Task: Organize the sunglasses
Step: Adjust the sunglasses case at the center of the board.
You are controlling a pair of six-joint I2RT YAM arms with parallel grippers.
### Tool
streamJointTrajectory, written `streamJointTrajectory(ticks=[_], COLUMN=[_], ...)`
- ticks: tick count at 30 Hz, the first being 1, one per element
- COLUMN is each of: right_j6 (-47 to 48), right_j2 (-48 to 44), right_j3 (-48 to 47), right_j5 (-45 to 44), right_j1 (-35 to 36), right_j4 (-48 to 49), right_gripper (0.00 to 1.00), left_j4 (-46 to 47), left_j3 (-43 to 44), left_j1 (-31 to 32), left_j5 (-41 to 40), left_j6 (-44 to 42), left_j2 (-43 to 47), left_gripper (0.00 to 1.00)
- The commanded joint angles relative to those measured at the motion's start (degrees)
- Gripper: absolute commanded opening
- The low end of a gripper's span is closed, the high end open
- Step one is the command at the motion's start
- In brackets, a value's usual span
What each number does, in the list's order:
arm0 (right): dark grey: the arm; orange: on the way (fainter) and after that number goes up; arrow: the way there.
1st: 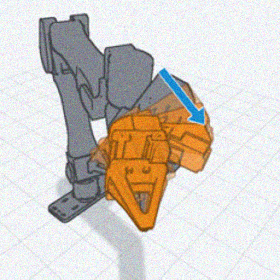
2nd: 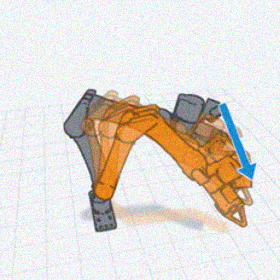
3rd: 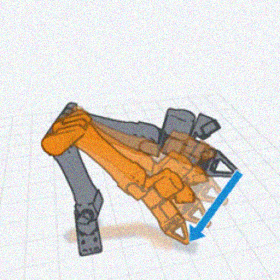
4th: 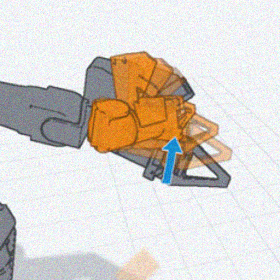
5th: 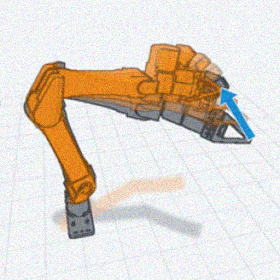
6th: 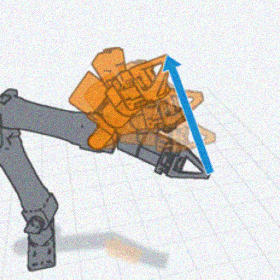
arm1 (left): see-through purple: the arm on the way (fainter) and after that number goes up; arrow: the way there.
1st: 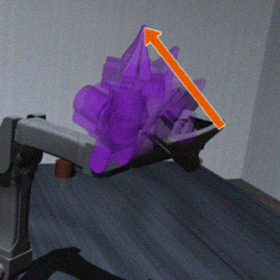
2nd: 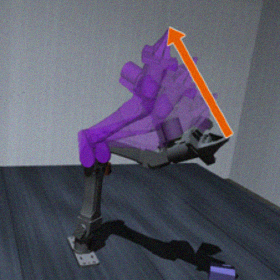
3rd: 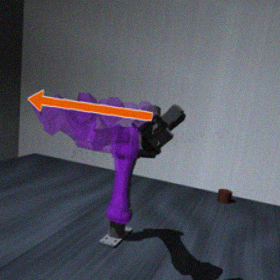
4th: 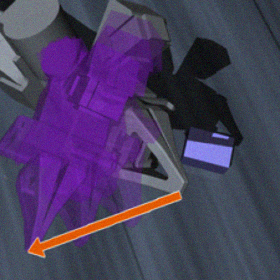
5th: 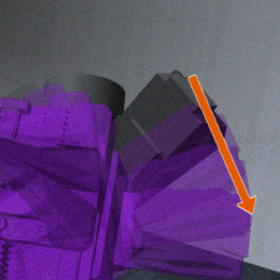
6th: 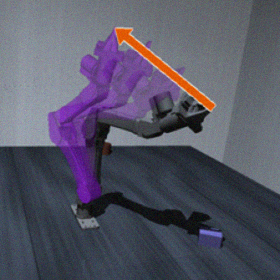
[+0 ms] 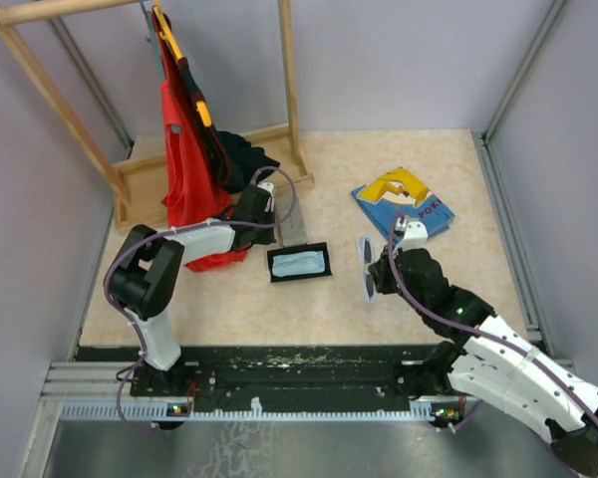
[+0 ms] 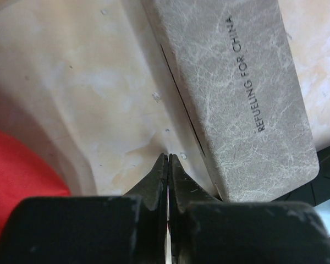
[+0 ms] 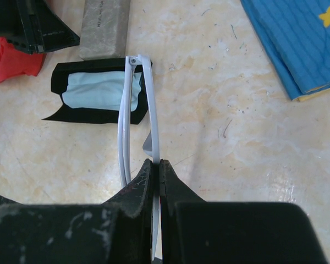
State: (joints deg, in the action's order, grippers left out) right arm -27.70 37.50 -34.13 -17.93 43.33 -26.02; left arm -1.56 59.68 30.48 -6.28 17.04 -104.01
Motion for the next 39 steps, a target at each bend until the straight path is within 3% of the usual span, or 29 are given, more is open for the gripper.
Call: streamJointTrajectory(ticks=[1, 14, 30, 39], right_j6=[-0.83, -1.69, -11.07, -11.64], right_j2=[-0.15, 0.82, 0.27, 7.16], right_j3=[0.01, -1.01, -1.5, -6.73], right_j5=[0.38, 0.15, 1.57, 5.19], right_j1=[0.09, 0.04, 0.04, -0.02], right_j4=[2.58, 0.99, -1.78, -7.32], right_gripper=[0.0, 0.0, 0.0, 0.0], left_j4=[-3.73, -5.89, -10.45, -10.2], left_j3=[1.92, -1.08, -5.32, -9.12], left_j1=[0.11, 0.74, 5.48, 11.08], left_j5=[5.09, 12.51, 11.34, 10.37], left_j6=[-2.46, -6.39, -4.59, -1.03], left_j2=[-1.16, 1.13, 5.4, 7.4], left_gripper=[0.0, 0.0, 0.0, 0.0])
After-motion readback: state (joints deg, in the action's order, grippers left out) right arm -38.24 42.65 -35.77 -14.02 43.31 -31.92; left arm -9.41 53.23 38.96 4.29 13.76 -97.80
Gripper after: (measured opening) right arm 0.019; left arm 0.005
